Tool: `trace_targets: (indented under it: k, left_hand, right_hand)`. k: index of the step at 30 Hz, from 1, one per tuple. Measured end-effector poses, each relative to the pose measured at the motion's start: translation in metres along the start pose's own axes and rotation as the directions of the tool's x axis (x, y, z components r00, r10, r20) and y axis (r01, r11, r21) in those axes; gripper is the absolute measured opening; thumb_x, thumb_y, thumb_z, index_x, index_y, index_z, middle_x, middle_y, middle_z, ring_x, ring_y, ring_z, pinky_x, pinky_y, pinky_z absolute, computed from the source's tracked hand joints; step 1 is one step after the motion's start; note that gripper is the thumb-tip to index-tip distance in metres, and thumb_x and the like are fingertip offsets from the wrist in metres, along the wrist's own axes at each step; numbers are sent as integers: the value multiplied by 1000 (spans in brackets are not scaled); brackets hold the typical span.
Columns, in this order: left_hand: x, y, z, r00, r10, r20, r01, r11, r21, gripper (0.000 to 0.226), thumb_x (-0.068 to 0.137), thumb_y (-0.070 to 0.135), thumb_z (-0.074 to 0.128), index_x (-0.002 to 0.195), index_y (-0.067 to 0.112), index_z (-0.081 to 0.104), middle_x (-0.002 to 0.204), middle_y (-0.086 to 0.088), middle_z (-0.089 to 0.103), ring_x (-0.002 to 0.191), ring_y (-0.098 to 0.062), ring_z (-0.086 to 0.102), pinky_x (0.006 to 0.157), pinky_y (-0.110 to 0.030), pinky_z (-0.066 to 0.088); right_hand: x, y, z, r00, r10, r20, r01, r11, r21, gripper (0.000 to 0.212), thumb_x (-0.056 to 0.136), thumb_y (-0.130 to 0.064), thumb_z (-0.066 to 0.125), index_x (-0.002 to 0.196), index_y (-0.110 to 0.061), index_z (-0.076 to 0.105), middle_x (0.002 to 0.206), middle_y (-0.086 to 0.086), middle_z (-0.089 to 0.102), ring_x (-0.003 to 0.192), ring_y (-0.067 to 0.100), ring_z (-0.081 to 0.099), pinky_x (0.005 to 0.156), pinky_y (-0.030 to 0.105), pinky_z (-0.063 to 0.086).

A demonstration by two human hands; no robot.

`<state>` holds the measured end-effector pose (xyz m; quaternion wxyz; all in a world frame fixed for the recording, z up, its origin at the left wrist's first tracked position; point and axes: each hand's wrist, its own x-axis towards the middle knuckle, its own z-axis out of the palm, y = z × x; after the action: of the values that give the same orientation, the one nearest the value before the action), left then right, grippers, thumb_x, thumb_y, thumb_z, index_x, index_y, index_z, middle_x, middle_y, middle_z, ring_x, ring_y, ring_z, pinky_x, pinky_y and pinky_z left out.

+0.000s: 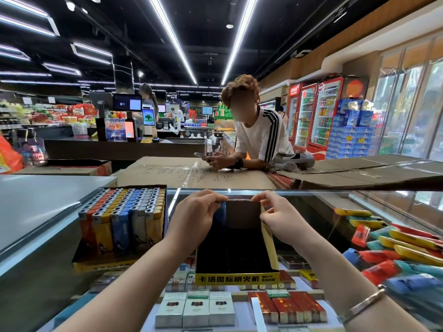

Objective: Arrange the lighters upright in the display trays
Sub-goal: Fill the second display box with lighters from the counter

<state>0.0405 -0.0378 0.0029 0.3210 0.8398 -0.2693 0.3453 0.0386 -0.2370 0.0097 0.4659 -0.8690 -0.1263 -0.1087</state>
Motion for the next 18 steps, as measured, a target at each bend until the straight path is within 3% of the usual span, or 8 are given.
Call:
trace_targets:
  k: [8, 12, 15, 18]
  left_hand:
    - [3, -6, -2, 997, 41, 60, -44, 998, 40, 24, 90, 5, 55, 109, 13, 68, 105, 1, 67, 95, -13, 61, 84, -31, 52]
    - [5, -9, -3, 991, 68, 116, -75, 995, 61, 24, 90, 6, 56, 108, 14, 68, 107, 4, 66, 97, -11, 59, 84, -28, 51]
    - [4, -12, 0, 989, 60, 138, -79, 988, 133, 27, 89, 11, 58, 115, 18, 65, 119, 10, 59, 114, -8, 43, 94, -22, 38]
    - [1, -17, 2, 986, -34, 164, 26, 998, 49, 36, 89, 10, 58, 121, 27, 60, 119, 17, 55, 113, 2, 37, 94, -13, 29]
  right_hand:
    - [-1, -1, 0, 1000, 3, 3, -3, 1000, -20, 34, 90, 2, 47, 108, -27, 51, 95, -14, 49, 87, 10, 54, 56, 10, 44]
    - [0, -1, 0, 1000, -7, -3, 7, 1000, -22, 35, 89, 4, 47, 108, -25, 50, 93, -15, 48, 85, 8, 52, 54, 2, 42]
    - [-1, -1, 0, 1000, -12, -2, 12, 999, -37, 35, 89, 4, 47, 109, -26, 50, 94, -16, 47, 87, 7, 51, 56, 8, 43]
    - [-1, -2, 1, 1000, -10, 5, 10, 999, -38, 31, 91, 0, 48, 109, -25, 51, 96, -13, 50, 88, 8, 53, 59, 10, 44]
